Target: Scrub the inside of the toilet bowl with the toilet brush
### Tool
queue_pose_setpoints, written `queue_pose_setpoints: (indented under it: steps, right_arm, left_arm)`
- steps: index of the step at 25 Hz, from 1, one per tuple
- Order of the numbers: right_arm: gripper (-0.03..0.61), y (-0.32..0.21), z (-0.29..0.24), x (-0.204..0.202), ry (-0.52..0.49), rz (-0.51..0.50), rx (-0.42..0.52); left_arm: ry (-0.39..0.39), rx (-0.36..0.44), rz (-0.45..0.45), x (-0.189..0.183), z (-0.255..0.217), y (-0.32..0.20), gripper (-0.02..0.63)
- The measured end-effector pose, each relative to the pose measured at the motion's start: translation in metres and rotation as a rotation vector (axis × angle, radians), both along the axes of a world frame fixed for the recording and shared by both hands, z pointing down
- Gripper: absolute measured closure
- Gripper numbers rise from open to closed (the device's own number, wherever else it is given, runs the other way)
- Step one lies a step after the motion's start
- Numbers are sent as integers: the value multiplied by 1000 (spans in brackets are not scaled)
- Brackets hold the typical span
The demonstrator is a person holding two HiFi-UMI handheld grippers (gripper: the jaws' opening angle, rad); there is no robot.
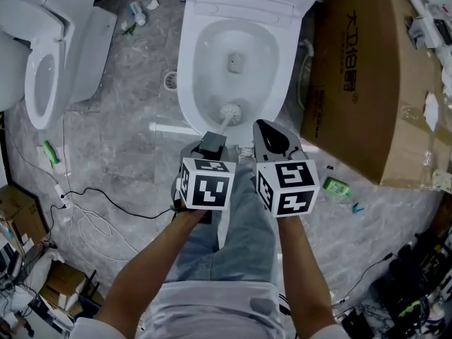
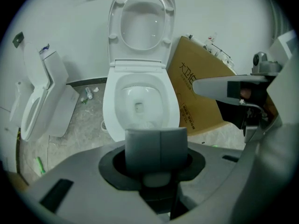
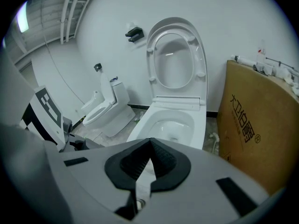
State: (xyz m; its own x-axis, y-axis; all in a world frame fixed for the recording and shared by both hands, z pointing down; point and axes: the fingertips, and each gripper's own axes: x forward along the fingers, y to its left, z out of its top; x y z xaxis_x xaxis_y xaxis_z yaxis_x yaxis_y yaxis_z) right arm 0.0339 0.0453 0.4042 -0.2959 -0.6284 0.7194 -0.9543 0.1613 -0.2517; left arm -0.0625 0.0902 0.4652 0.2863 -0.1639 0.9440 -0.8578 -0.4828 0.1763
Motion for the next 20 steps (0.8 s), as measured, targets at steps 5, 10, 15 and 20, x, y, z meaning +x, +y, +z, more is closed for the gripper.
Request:
queue_pose_setpoints:
  steps: [5, 10, 15, 20]
  right_arm:
    - [577, 3, 5, 5, -3, 6, -8]
    - [577, 3, 13, 9, -3, -2, -20]
    - [577, -1, 23, 16, -3, -16, -31]
    - [577, -8, 33, 20, -4, -34, -35]
  left_arm:
    - [64, -23, -11, 17, 1, -1, 457]
    - [79, -25, -23, 26, 1, -11, 457]
    - [105, -22, -46, 37, 6, -25, 457]
    - [126, -8, -68, 45, 14, -40, 457]
